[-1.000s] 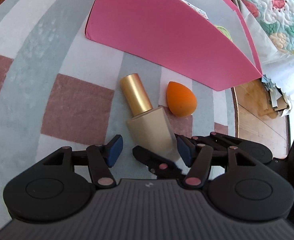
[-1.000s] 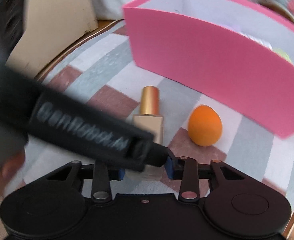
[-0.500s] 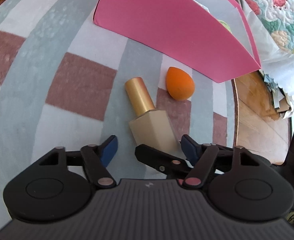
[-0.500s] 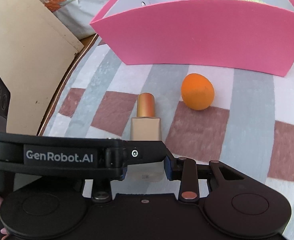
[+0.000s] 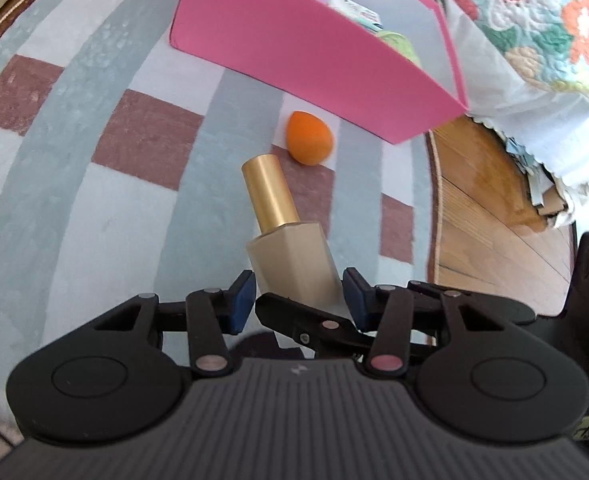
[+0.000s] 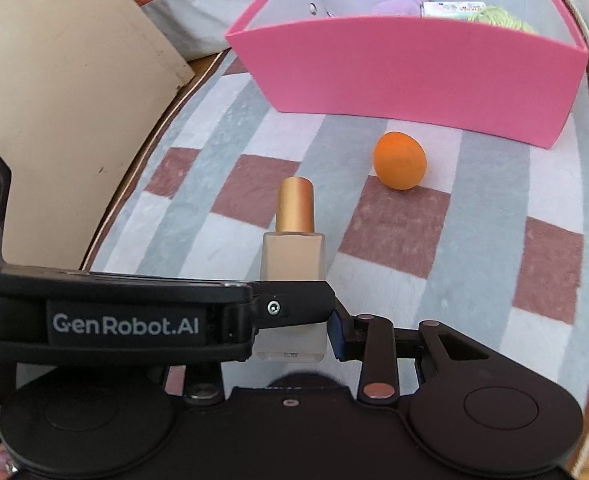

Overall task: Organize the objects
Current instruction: 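Lift and carry the foundation bottle with the left tool into the box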

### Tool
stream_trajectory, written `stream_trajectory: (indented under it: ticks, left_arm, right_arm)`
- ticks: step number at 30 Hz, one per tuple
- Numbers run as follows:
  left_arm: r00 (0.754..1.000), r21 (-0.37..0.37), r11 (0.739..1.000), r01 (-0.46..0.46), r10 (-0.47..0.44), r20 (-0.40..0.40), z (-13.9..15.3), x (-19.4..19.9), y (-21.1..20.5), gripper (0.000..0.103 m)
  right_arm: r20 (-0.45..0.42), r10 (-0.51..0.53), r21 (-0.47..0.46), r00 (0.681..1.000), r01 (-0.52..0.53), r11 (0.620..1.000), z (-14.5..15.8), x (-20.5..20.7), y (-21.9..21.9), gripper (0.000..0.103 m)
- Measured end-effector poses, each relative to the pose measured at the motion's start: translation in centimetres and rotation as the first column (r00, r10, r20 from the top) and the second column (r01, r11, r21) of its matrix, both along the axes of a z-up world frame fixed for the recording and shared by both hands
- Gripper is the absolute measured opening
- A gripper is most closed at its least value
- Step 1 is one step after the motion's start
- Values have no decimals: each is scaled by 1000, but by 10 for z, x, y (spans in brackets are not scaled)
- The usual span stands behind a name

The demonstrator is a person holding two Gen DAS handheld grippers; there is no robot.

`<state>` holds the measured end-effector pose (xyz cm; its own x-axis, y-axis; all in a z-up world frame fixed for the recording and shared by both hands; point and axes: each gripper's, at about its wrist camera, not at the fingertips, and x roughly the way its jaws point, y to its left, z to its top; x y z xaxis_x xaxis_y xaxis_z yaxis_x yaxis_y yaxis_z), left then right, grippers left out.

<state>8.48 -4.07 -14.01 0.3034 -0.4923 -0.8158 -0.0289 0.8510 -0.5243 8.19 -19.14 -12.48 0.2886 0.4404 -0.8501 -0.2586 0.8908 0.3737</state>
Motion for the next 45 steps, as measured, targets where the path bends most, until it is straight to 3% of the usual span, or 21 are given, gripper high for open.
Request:
stream_trajectory:
  ticks: [7, 17, 26, 35, 40, 45]
  left_arm:
    - [999, 12, 1000, 13, -14, 29, 51, -10, 3, 46]
    - [982, 32, 997, 65, -69, 174, 131, 13, 3, 45]
    - [954, 54, 996, 70, -83, 289, 174, 54, -4, 45]
    - [949, -11, 997, 76, -69, 307, 167, 129, -18, 45]
    - [960, -28, 997, 71, -61, 273, 139, 170, -35, 46]
    - [979, -48, 998, 45, -34, 202, 98, 202, -44, 46]
  right_arm:
    - [6, 56, -12, 998, -56, 998, 43, -6, 1, 42]
    - [170, 72, -33, 983, -67, 997, 118, 6, 2, 42]
    - [271, 61, -56, 961, -48, 997, 154, 44, 0, 41]
    - [384, -9, -62, 923, 35, 997, 152, 104, -21, 41]
    - [349, -75, -48, 934, 97, 994, 126, 145, -37, 41]
    - [260, -127, -30, 957, 139, 990, 87, 178, -47, 41]
